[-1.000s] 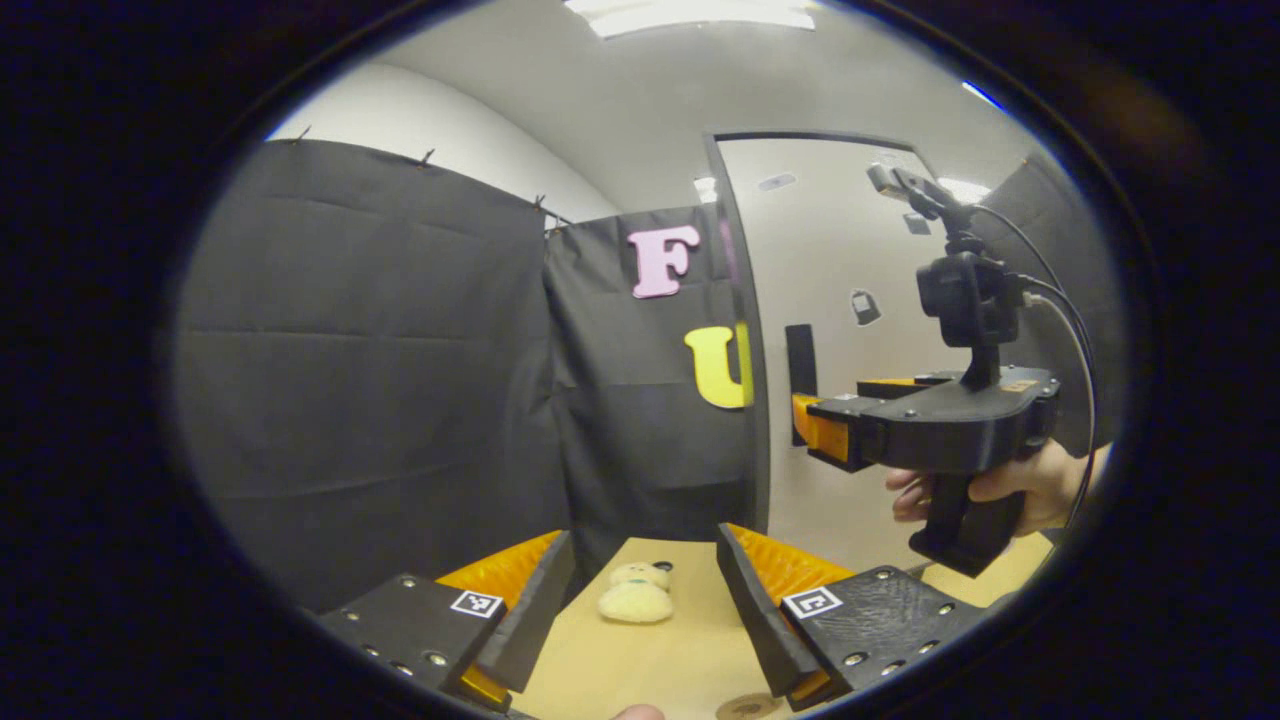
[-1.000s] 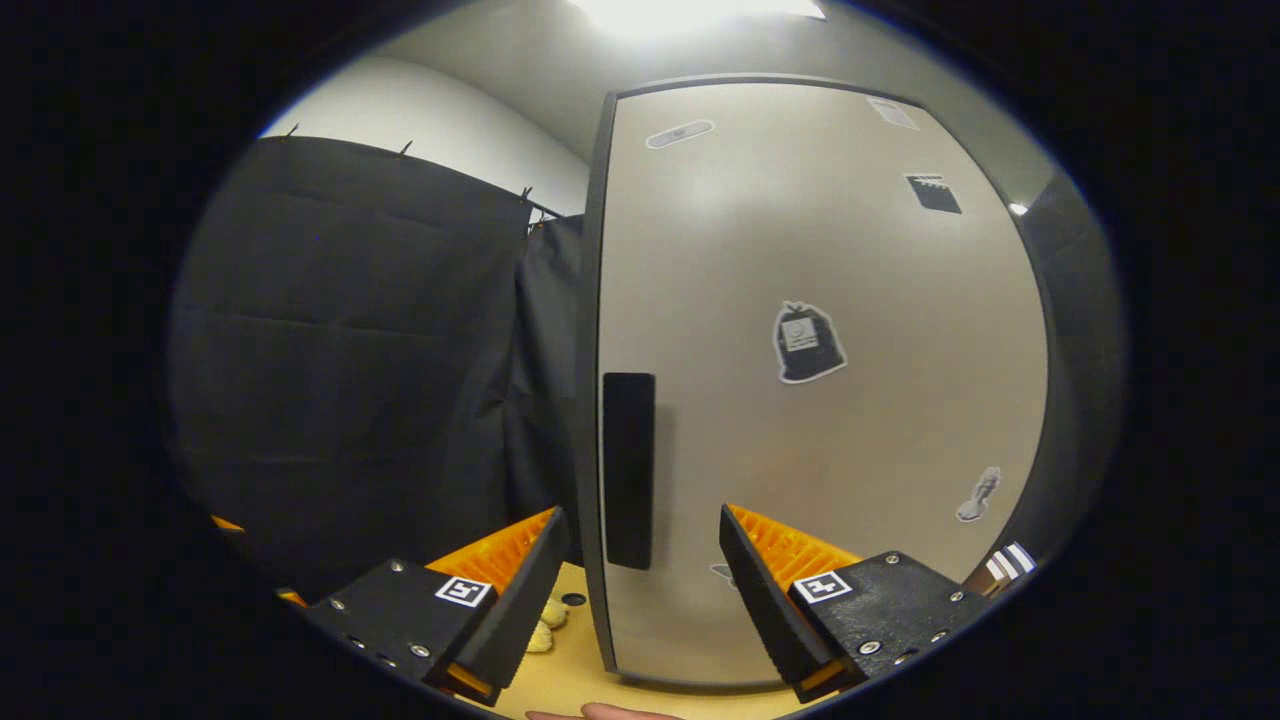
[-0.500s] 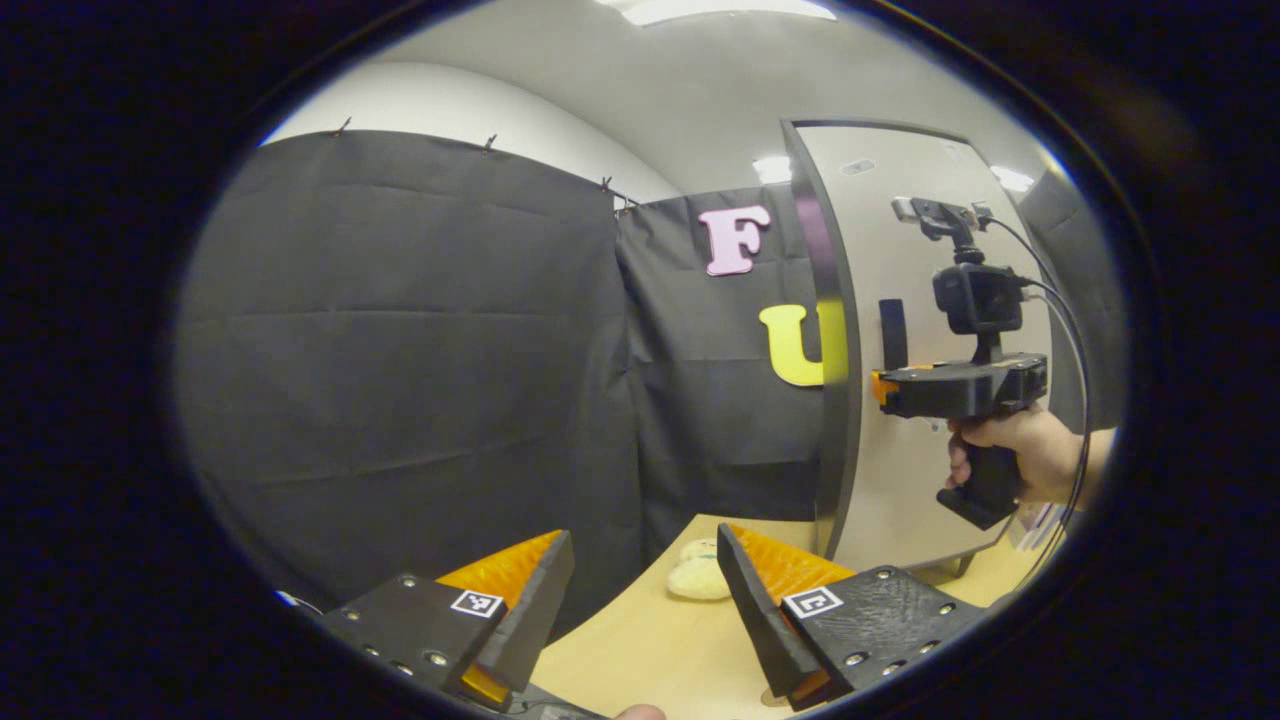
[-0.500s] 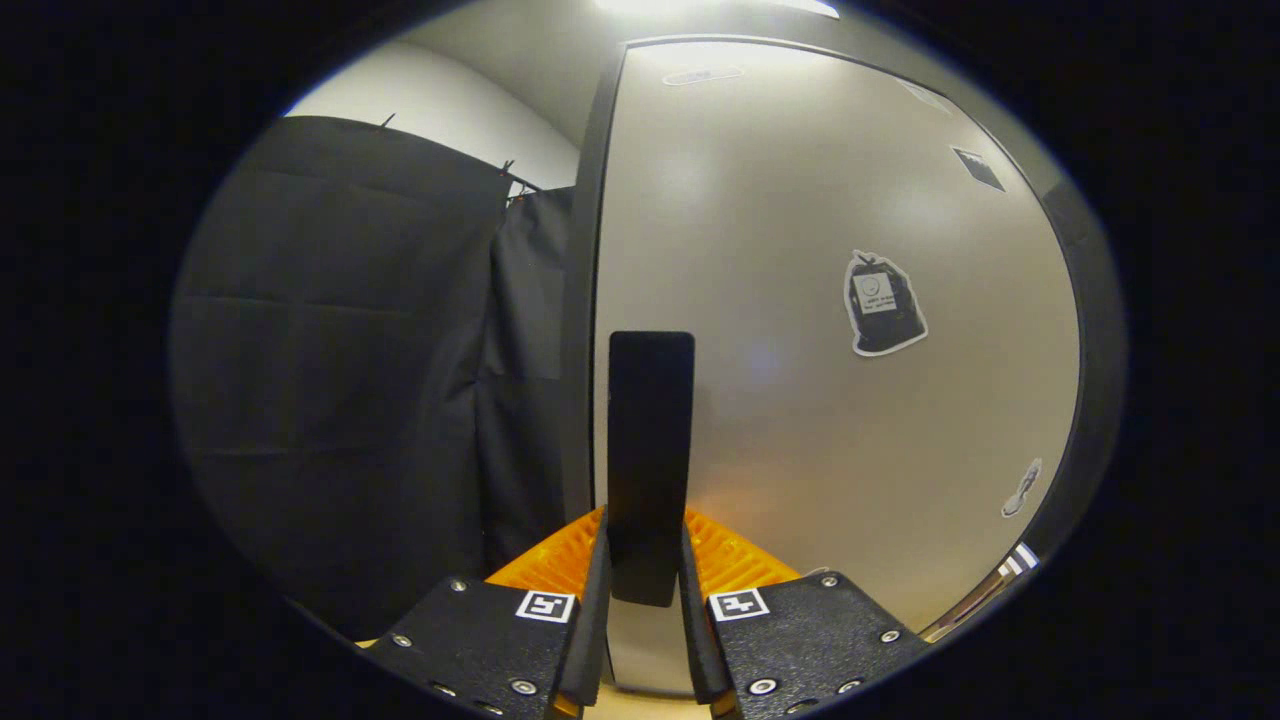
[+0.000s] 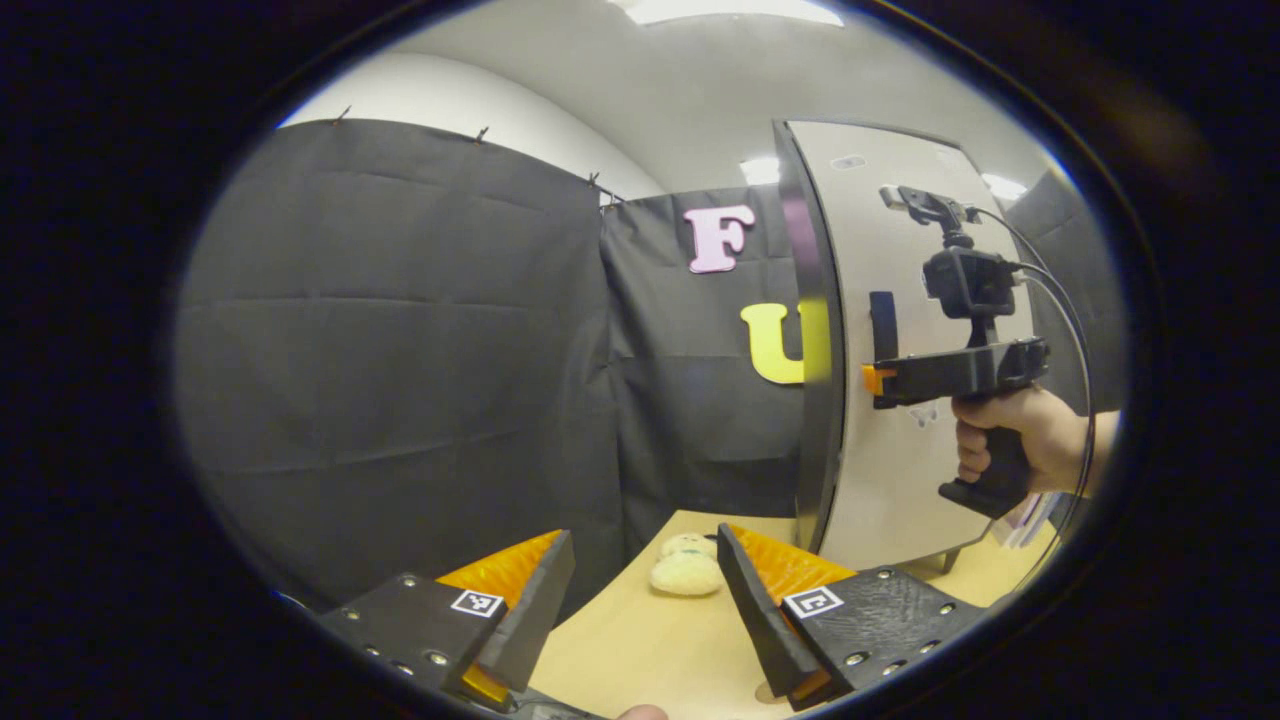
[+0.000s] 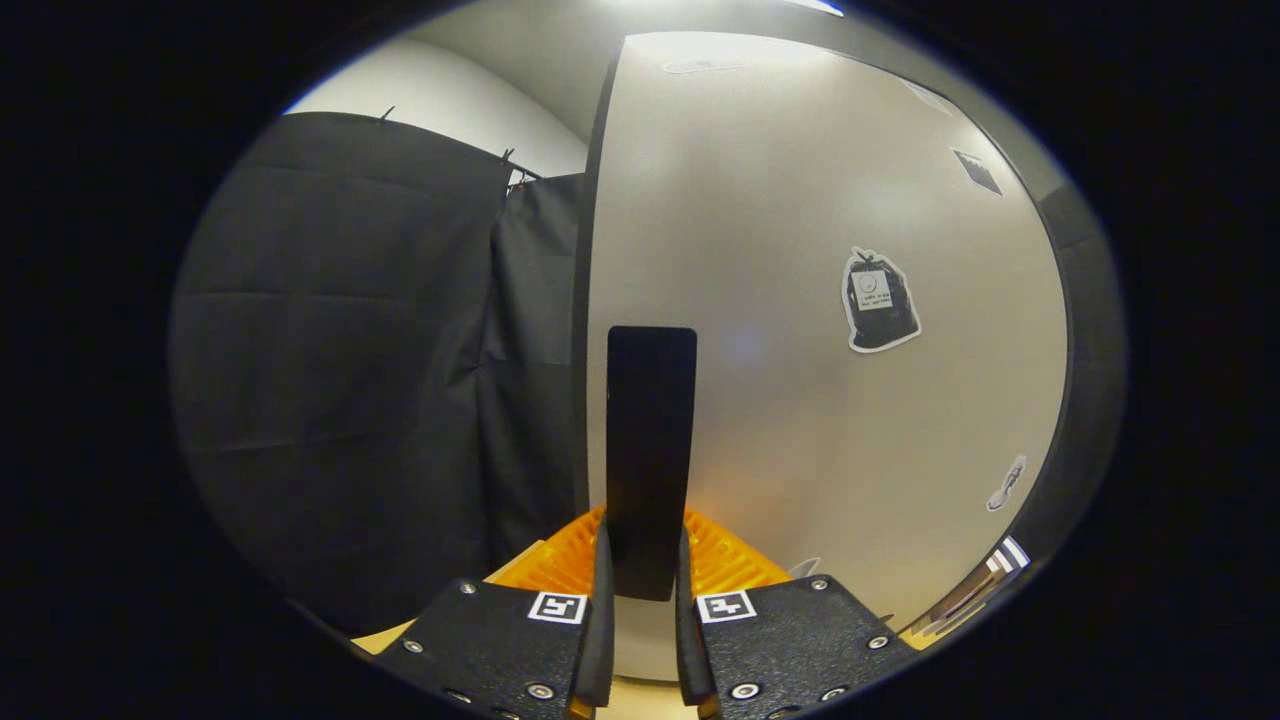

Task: Open the cabinet door with the right hand, grasp the bottle in the cabinet with the left hand and place it on the coaster, then close the cabinet door with the right hand.

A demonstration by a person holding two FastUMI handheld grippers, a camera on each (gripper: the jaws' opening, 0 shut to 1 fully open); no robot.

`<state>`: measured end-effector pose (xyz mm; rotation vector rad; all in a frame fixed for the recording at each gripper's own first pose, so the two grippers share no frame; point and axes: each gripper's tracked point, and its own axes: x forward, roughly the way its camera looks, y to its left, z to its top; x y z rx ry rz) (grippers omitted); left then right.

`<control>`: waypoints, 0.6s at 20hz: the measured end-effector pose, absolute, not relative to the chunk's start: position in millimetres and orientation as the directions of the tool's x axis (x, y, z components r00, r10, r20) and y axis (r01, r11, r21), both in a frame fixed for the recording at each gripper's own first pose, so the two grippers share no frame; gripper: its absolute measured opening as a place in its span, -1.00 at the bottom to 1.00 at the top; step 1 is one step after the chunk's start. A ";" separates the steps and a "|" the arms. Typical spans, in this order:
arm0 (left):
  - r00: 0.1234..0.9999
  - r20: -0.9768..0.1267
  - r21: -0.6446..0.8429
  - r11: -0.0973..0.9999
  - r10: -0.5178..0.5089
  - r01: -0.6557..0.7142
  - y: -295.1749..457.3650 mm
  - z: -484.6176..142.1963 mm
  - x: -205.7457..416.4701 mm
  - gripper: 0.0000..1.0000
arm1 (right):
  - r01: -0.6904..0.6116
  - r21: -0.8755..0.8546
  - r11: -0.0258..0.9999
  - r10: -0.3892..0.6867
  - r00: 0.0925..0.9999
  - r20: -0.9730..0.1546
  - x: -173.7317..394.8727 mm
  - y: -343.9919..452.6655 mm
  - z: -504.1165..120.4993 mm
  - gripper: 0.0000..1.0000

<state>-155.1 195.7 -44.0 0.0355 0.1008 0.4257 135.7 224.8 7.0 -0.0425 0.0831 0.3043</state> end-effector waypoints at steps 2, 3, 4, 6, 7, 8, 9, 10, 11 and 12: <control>0.926 -0.118 0.043 0.934 0.358 -0.356 185.5 -59.5 -149.4 0.79 | -0.302 -0.039 0.953 0.298 0.950 -0.090 124.2 222.6 6.8 -0.47; 0.933 -0.129 0.033 0.942 0.336 -0.334 182.3 -65.6 -147.1 0.79 | -0.299 -0.048 0.953 0.294 0.952 -0.089 117.8 220.3 5.7 -0.46; 0.939 -0.131 0.020 0.948 0.317 -0.318 179.6 -69.8 -145.5 0.71 | -0.291 -0.056 0.955 0.286 0.954 -0.089 112.8 217.7 4.1 -0.47; 0.946 -0.146 0.008 0.956 0.290 -0.292 178.4 -76.1 -141.8 0.72 | -0.280 -0.071 0.957 0.274 0.958 -0.088 99.8 213.6 1.7 -0.47; 0.946 -0.153 0.008 0.958 0.286 -0.288 180.5 -78.6 -134.2 0.72 | -0.280 -0.070 0.957 0.274 0.958 -0.089 98.0 213.6 1.3 -0.47; 0.946 -0.154 0.010 0.958 0.284 -0.286 183.5 -79.0 -126.5 0.72 | -0.287 -0.067 0.956 0.280 0.956 -0.093 95.3 212.2 1.3 -0.47; 0.948 -0.149 0.011 0.959 0.280 -0.282 184.8 -79.4 -115.8 0.77 | -0.298 -0.059 0.953 0.292 0.952 -0.097 88.7 209.6 0.7 -0.47; 0.952 -0.144 0.011 0.962 0.270 -0.271 183.1 -77.7 -109.0 0.77 | -0.313 -0.051 0.948 0.307 0.946 -0.101 81.2 206.0 0.8 -0.48; 0.956 -0.139 0.015 0.966 0.256 -0.257 181.1 -75.0 -102.2 0.77 | -0.328 -0.049 0.943 0.322 0.941 -0.100 72.0 203.2 1.3 -0.48; 0.959 -0.129 0.024 0.968 0.253 -0.252 180.5 -70.8 -96.2 0.72 | -0.343 -0.049 0.938 0.337 0.936 -0.099 66.1 200.0 1.5 -0.48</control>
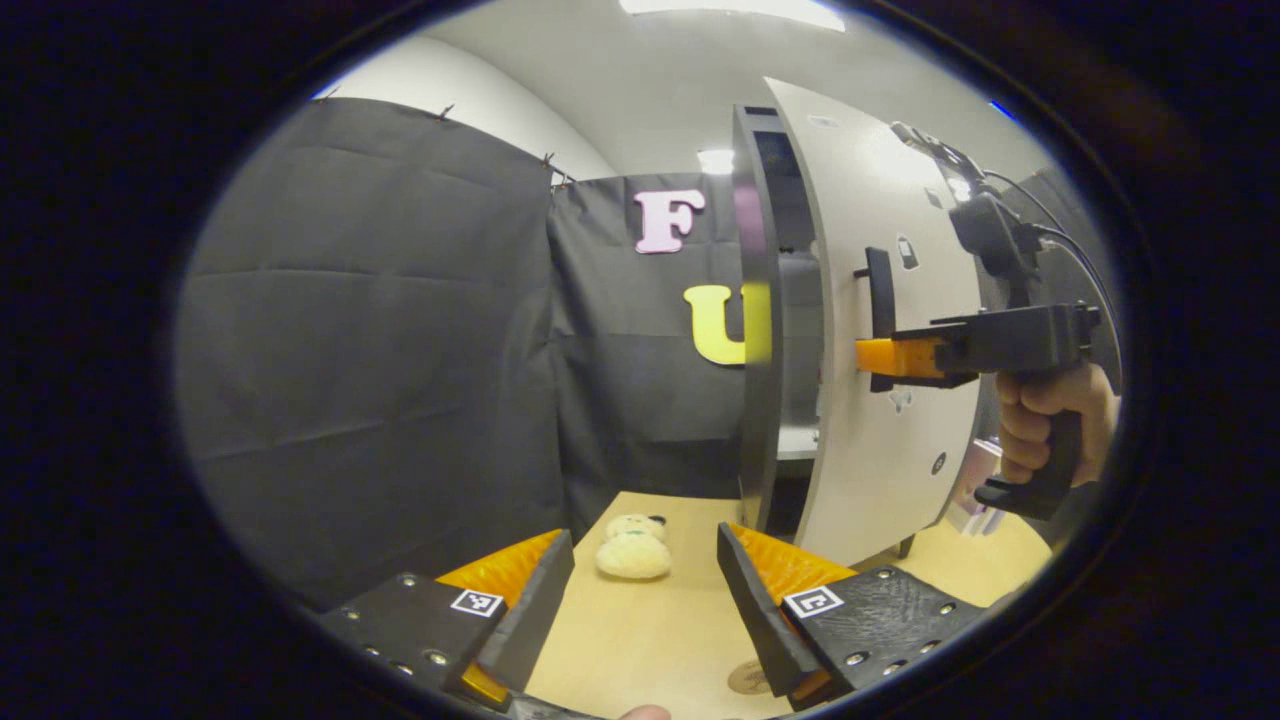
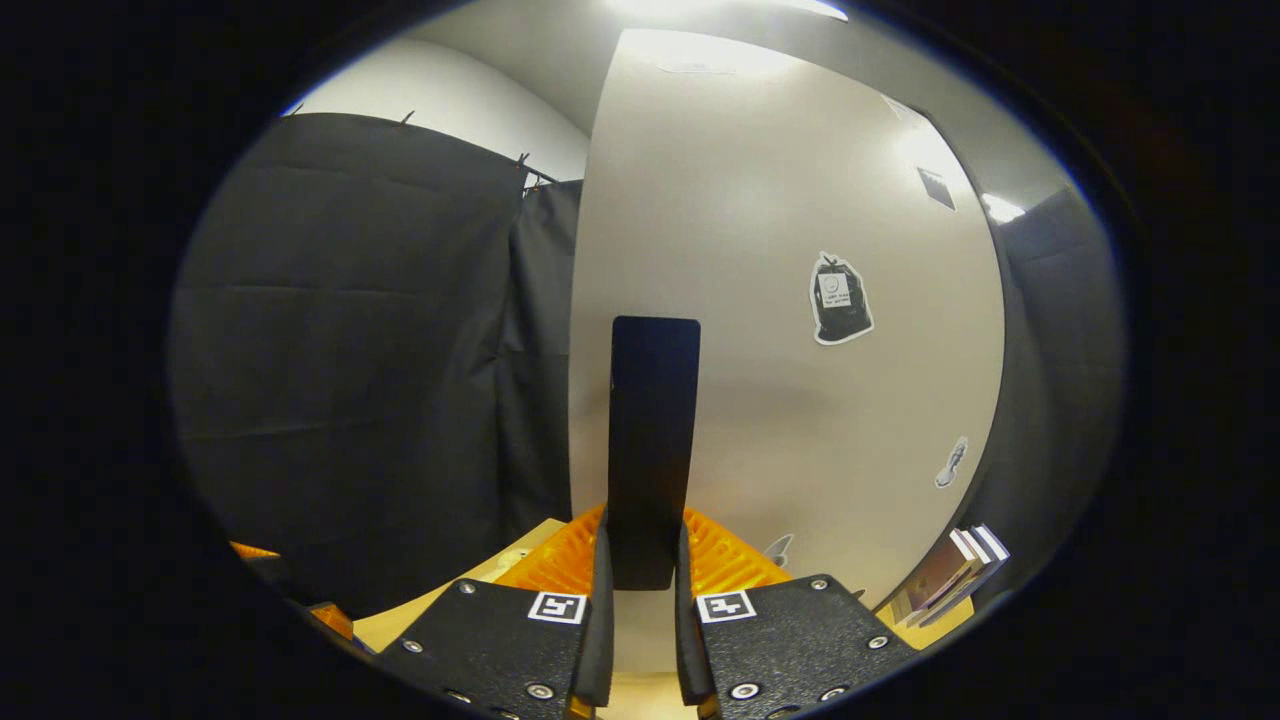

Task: Open the cabinet door with the right hand, grasp the bottle in the cabinet with the left hand and place it on the coaster, then close the cabinet door with the right hand.

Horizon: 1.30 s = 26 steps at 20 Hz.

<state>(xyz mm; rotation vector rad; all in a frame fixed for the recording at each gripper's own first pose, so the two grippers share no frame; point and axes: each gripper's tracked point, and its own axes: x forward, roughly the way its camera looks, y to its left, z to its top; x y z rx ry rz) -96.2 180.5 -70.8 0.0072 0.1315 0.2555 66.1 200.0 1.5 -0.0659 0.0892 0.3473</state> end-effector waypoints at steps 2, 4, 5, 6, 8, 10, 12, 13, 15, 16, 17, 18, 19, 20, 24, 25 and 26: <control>0.960 -0.104 0.045 0.965 0.260 -0.257 186.3 -59.1 -90.9 0.72 | -0.369 -0.040 0.928 0.364 0.926 -0.103 58.0 190.1 1.7 -0.48; 0.959 -0.091 0.052 0.963 0.268 -0.264 188.6 -49.5 -84.5 0.72 | -0.392 -0.032 0.919 0.386 0.915 -0.116 47.4 181.0 1.9 -0.48; 0.960 -0.088 0.053 0.963 0.267 -0.263 184.6 -46.0 -75.7 0.72 | -0.403 -0.028 0.915 0.397 0.910 -0.123 41.4 177.9 1.5 -0.48; 0.962 -0.085 0.055 0.965 0.261 -0.257 182.7 -42.8 -68.5 0.77 | -0.411 -0.018 0.912 0.405 0.905 -0.127 35.9 173.9 1.8 -0.48; 0.969 -0.062 0.066 0.969 0.241 -0.237 179.6 -32.7 -55.5 0.77 | -0.420 -0.004 0.908 0.416 0.901 -0.126 22.5 165.0 2.7 -0.48; 0.975 -0.052 0.074 0.974 0.217 -0.212 177.2 -26.4 -42.4 0.77 | -0.418 0.002 0.908 0.415 0.900 -0.131 15.6 151.5 2.6 -0.46; 0.979 -0.054 0.066 0.979 0.195 -0.191 175.9 -23.3 -30.8 0.72 | -0.419 0.013 0.908 0.417 0.899 -0.133 8.2 136.5 0.2 -0.48; 0.980 -0.057 0.060 0.981 0.189 -0.185 177.2 -25.8 -22.2 0.71 | -0.419 0.017 0.908 0.418 0.899 -0.132 2.1 128.4 0.2 -0.48; 0.981 -0.055 0.050 0.982 0.183 -0.181 182.7 -25.6 -5.7 0.71 | -0.416 0.026 0.909 0.416 0.900 -0.134 -11.3 111.9 2.3 -0.48; 0.982 -0.051 0.053 0.982 0.184 -0.181 185.0 -25.3 1.0 0.77 | -0.412 0.029 0.911 0.412 0.901 -0.137 -16.9 103.4 3.1 -0.51; 0.982 -0.047 0.059 0.982 0.182 -0.179 187.9 -24.3 8.8 0.77 | -0.407 0.035 0.913 0.408 0.902 -0.138 -22.4 96.6 2.9 -0.51; 0.983 -0.047 0.067 0.983 0.176 -0.173 189.0 -25.2 16.4 0.77 | -0.403 0.041 0.914 0.405 0.904 -0.138 -27.3 88.0 3.4 -0.48; 0.985 -0.049 0.076 0.984 0.166 -0.162 190.7 -25.6 24.5 0.77 | -0.400 0.049 0.915 0.403 0.905 -0.135 -32.1 80.6 4.2 -0.48; 0.987 -0.046 0.081 0.985 0.156 -0.152 193.3 -24.1 32.8 0.77 | -0.397 0.062 0.916 0.402 0.906 -0.135 -36.0 72.8 4.7 -0.48; 0.994 -0.007 0.062 0.992 0.111 -0.111 190.9 -9.7 71.7 0.77 | -0.369 0.125 0.921 0.385 0.911 -0.147 -44.6 42.0 3.1 -0.48; 0.994 0.000 0.058 0.993 0.105 -0.105 187.2 -6.2 81.5 0.77 | -0.361 0.140 0.922 0.381 0.912 -0.152 -46.7 36.3 2.2 -0.48; 0.995 0.011 0.059 0.993 0.101 -0.102 178.6 -0.2 92.7 0.65 | -0.352 0.156 0.923 0.375 0.913 -0.159 -48.0 30.0 3.2 -0.49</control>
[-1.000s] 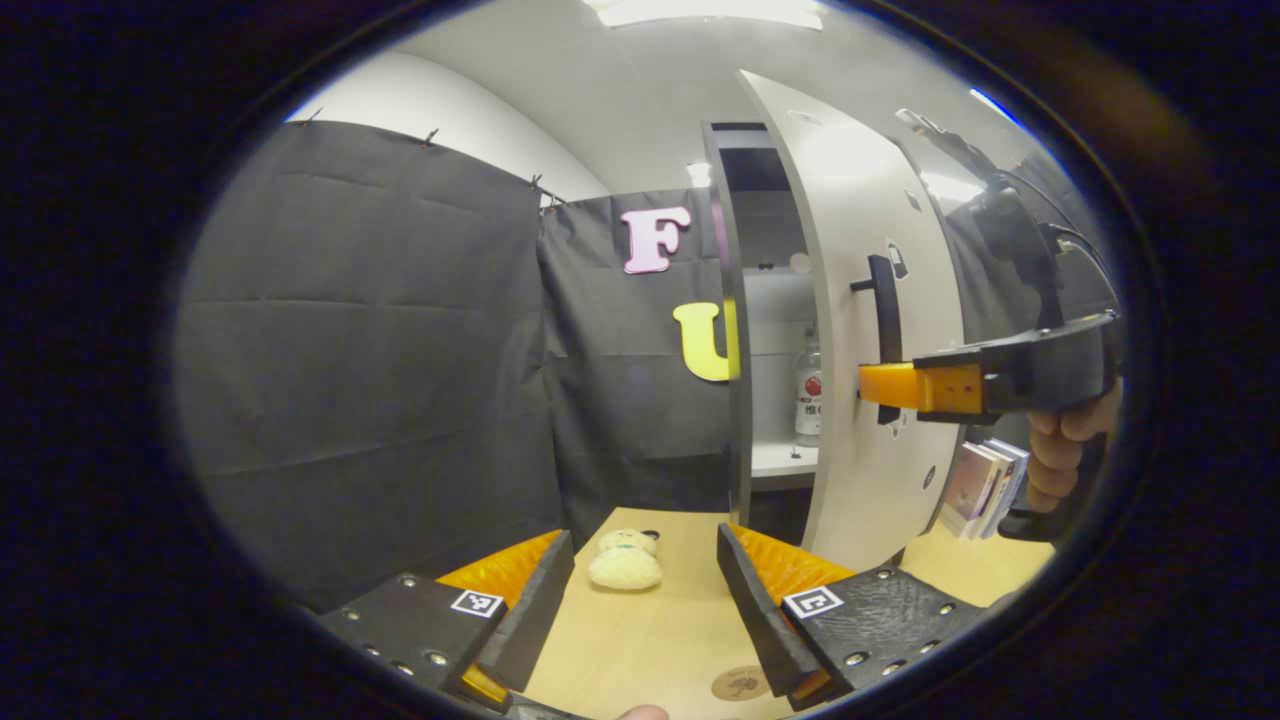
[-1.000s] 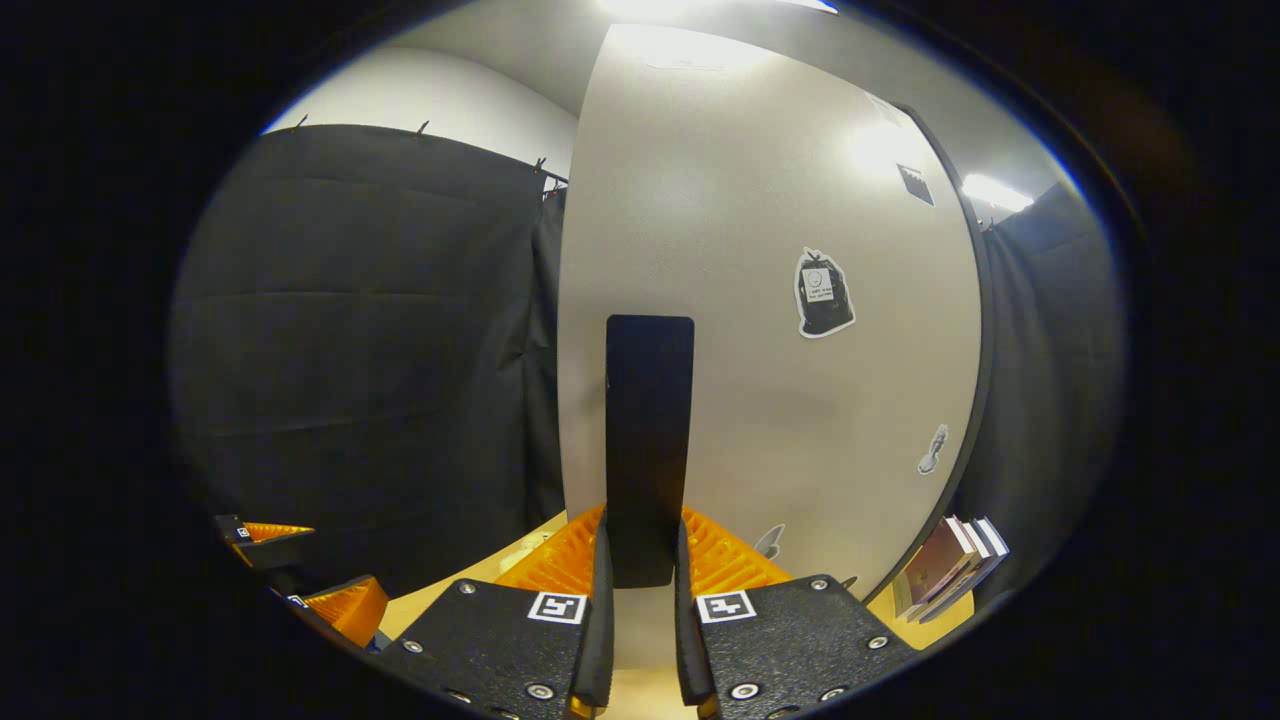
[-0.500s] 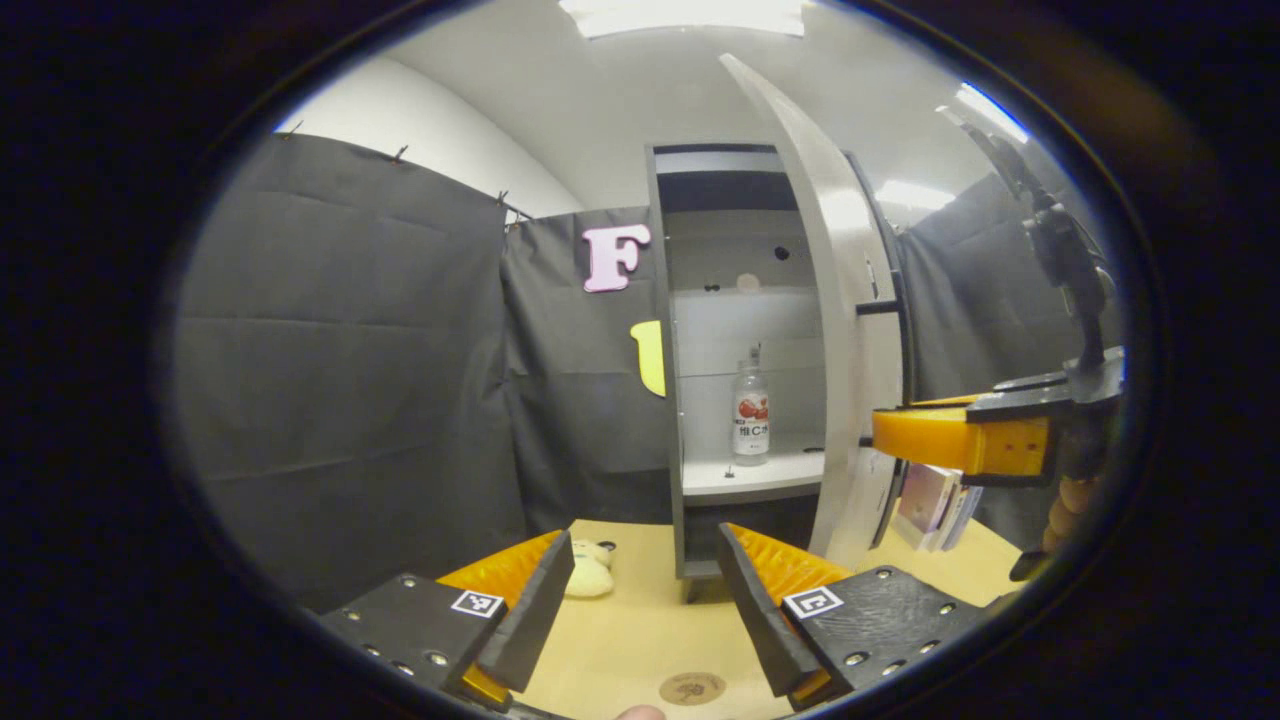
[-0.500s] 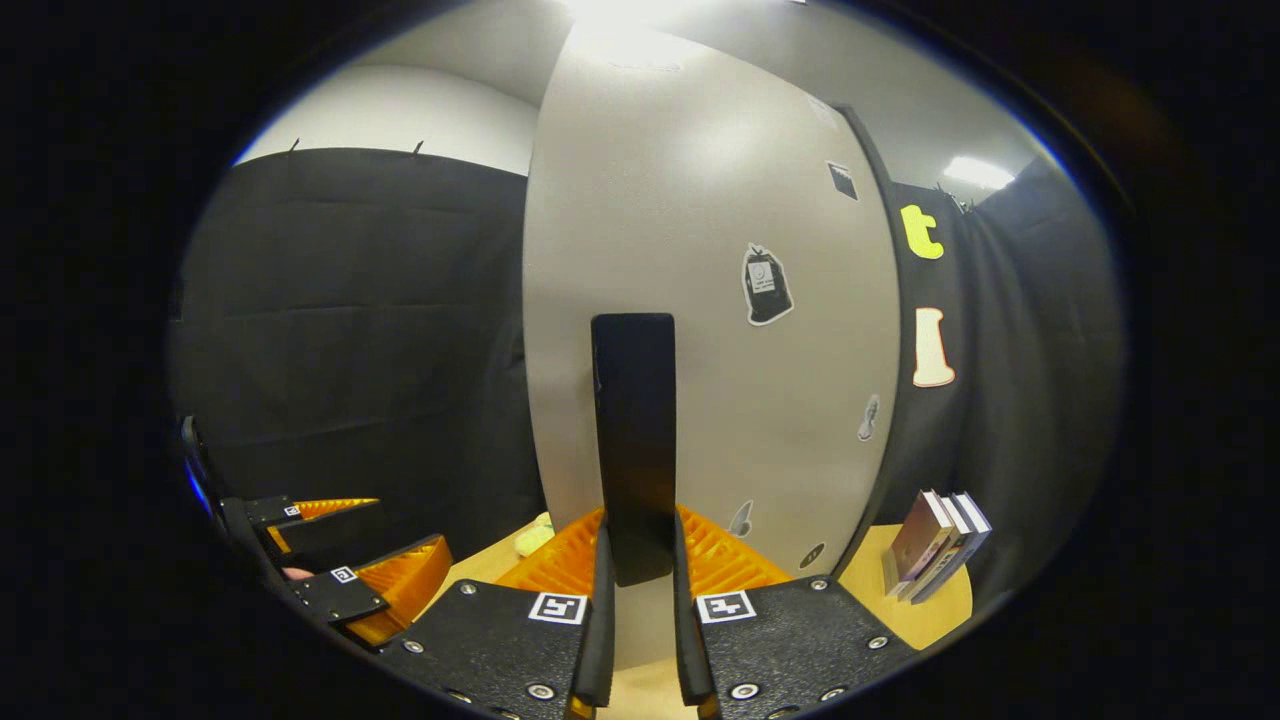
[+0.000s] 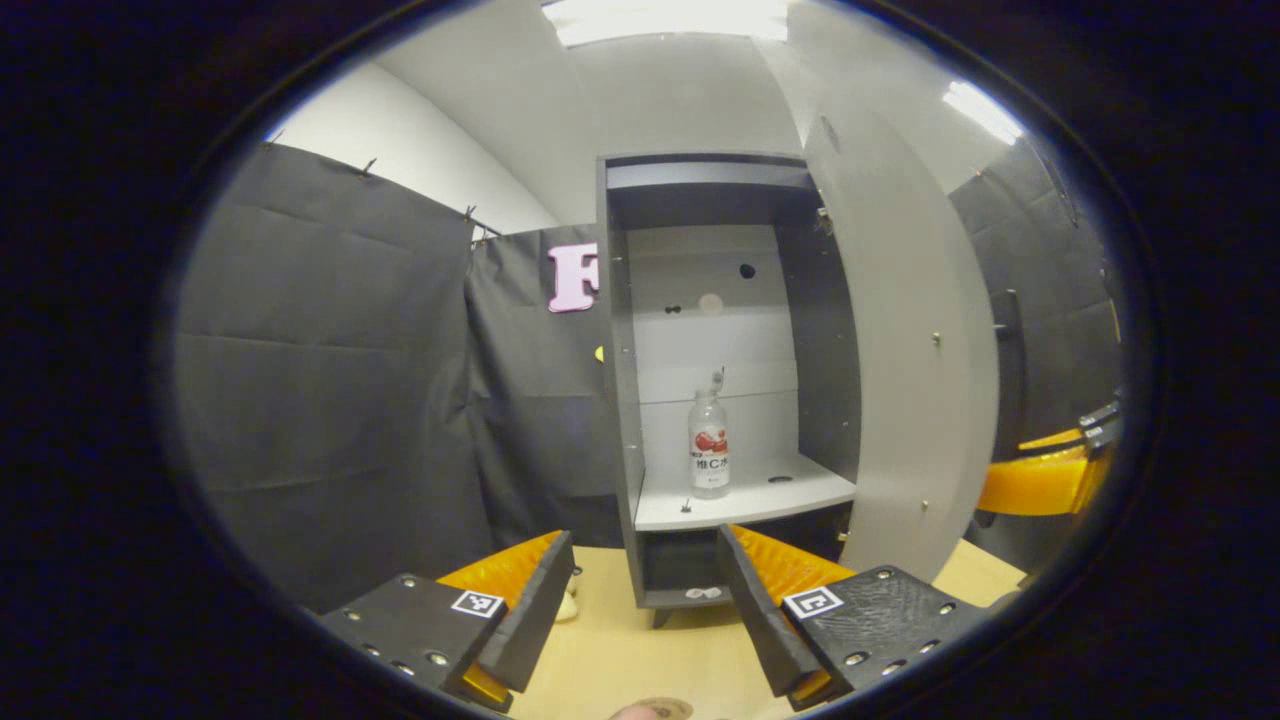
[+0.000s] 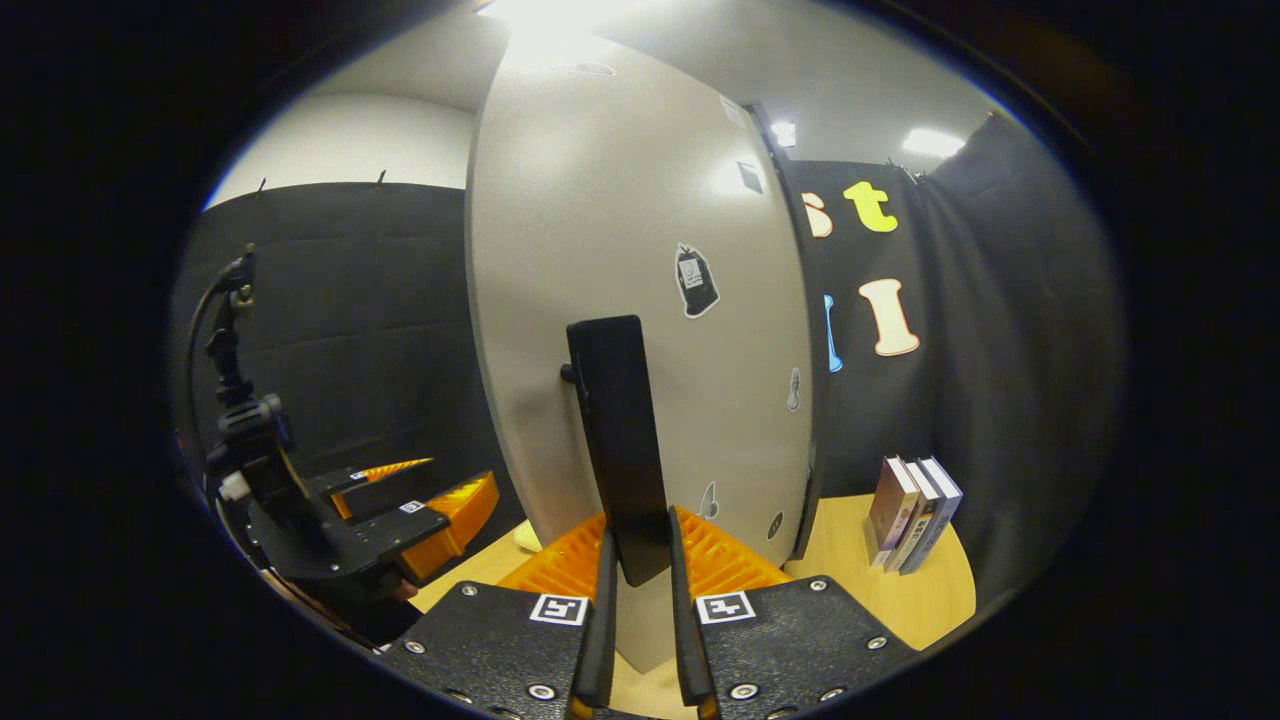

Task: Open the cabinet door with the right hand, grasp the bottle in the cabinet with the left hand and place it on the coaster, then close the cabinet door with the right hand.

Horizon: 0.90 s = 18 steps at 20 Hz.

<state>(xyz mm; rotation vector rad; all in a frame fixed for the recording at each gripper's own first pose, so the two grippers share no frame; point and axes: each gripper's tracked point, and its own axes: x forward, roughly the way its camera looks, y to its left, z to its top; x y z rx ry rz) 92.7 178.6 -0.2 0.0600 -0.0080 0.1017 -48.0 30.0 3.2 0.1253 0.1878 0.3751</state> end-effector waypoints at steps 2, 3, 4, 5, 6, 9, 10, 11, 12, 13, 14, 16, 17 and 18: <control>0.995 0.036 0.066 0.993 0.091 -0.093 169.9 7.2 122.8 0.67 | -0.331 0.185 0.925 0.362 0.916 -0.171 -49.3 19.2 1.1 -0.48; 0.995 0.048 0.080 0.993 0.087 -0.091 168.0 9.9 139.7 0.69 | -0.318 0.202 0.926 0.353 0.920 -0.172 -50.5 13.9 -0.6 -0.48; 0.995 0.058 0.096 0.991 0.084 -0.089 166.2 6.9 159.5 0.71 | -0.301 0.224 0.927 0.341 0.924 -0.171 -52.2 6.7 -2.3 -0.47; 0.994 0.069 0.111 0.990 0.081 -0.089 163.6 6.3 180.6 0.77 | -0.278 0.242 0.930 0.325 0.928 -0.180 -56.7 -0.3 -8.4 -0.48; 0.995 0.067 0.118 0.990 0.071 -0.079 157.9 1.0 203.3 0.77 | -0.259 0.263 0.929 0.311 0.933 -0.179 -59.5 -6.8 -10.8 -0.42; 0.998 0.061 0.085 0.996 0.021 -0.026 137.8 -10.5 266.7 0.79 | -0.189 0.223 0.956 0.227 0.961 -0.158 -72.3 -25.5 -5.8 -0.33; 0.998 0.069 0.077 0.997 0.013 -0.018 133.5 -11.4 282.3 0.77 | -0.173 0.157 0.972 0.195 0.970 -0.142 -75.9 -30.0 0.9 -0.34; 0.997 0.074 0.076 0.997 0.001 -0.007 128.9 -12.3 296.2 0.77 | -0.166 0.078 0.983 0.175 0.977 -0.120 -79.1 -27.6 5.9 -0.34; 0.997 0.076 0.082 0.997 -0.011 0.005 125.4 -15.0 308.9 0.65 | -0.123 -0.018 0.992 0.120 0.988 -0.094 -80.9 -32.0 10.6 -0.48; 0.997 0.072 0.095 0.995 -0.018 0.011 122.2 -18.5 320.4 0.71 | -0.084 -0.098 0.992 0.077 0.994 -0.073 -81.4 -41.4 10.8 -0.31; 0.997 0.074 0.104 0.994 -0.019 0.012 120.4 -20.6 331.3 0.77 | -0.065 -0.134 0.989 0.057 0.996 -0.063 -82.2 -44.9 9.3 -0.34; 0.997 0.078 0.109 0.994 -0.012 0.003 119.8 -25.6 348.6 0.71 | -0.041 -0.102 0.994 0.032 0.996 -0.081 -80.0 -50.3 -5.4 -0.33; 0.997 0.077 0.108 0.994 -0.014 0.006 119.3 -28.5 355.3 0.71 | -0.035 -0.062 0.997 0.029 0.995 -0.098 -82.0 -51.5 -10.1 -0.29; 0.997 0.075 0.108 0.994 -0.012 0.004 119.9 -32.1 361.1 0.71 | -0.021 -0.018 1.000 0.019 0.994 -0.103 -84.8 -55.1 -9.6 -0.17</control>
